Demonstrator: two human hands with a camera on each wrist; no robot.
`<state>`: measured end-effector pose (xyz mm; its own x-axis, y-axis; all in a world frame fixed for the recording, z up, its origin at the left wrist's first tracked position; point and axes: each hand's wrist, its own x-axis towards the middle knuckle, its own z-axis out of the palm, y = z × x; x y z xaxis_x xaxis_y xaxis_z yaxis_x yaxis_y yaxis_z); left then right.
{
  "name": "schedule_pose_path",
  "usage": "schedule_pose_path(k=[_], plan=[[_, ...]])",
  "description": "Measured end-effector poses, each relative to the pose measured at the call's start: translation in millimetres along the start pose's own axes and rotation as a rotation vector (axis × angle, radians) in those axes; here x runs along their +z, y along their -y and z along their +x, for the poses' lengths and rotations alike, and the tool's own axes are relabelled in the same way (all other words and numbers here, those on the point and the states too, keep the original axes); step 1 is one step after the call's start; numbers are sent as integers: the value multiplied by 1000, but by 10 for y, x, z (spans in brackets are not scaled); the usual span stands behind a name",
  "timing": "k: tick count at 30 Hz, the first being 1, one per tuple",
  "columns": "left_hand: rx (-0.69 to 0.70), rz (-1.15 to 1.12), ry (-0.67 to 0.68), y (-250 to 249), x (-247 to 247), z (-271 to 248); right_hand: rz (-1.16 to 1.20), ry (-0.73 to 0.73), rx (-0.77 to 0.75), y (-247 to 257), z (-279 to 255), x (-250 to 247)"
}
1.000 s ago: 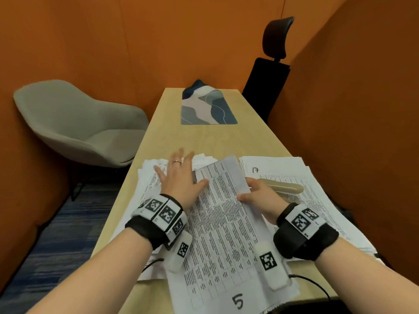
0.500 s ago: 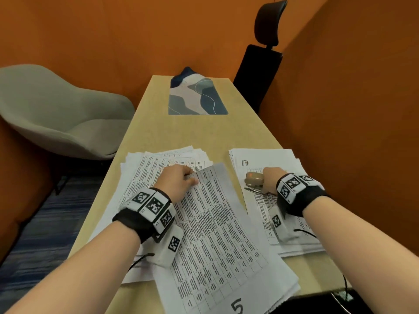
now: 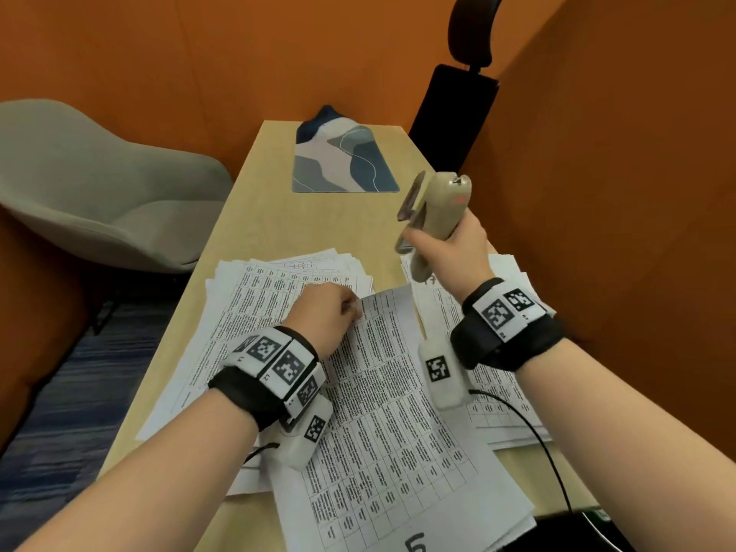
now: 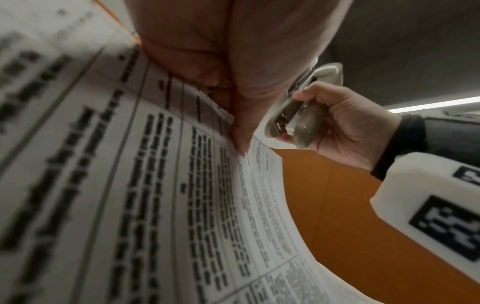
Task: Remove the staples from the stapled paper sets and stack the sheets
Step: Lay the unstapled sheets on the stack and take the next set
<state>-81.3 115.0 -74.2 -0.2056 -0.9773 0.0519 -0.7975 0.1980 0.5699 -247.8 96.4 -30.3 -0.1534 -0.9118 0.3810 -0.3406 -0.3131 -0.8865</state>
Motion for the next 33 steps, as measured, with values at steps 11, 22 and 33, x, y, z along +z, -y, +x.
schedule_pose_path(k=[11,22,33], plan=[[35,2,-39,-107,-36,-44,-65,69,-18,-245,-155,237],[83,22,-33,-155,-67,-56,-20,-41,51,-230,-49,302],[53,24,-30,-65,-125,-50,247,-99,-93,-80,-160,111]])
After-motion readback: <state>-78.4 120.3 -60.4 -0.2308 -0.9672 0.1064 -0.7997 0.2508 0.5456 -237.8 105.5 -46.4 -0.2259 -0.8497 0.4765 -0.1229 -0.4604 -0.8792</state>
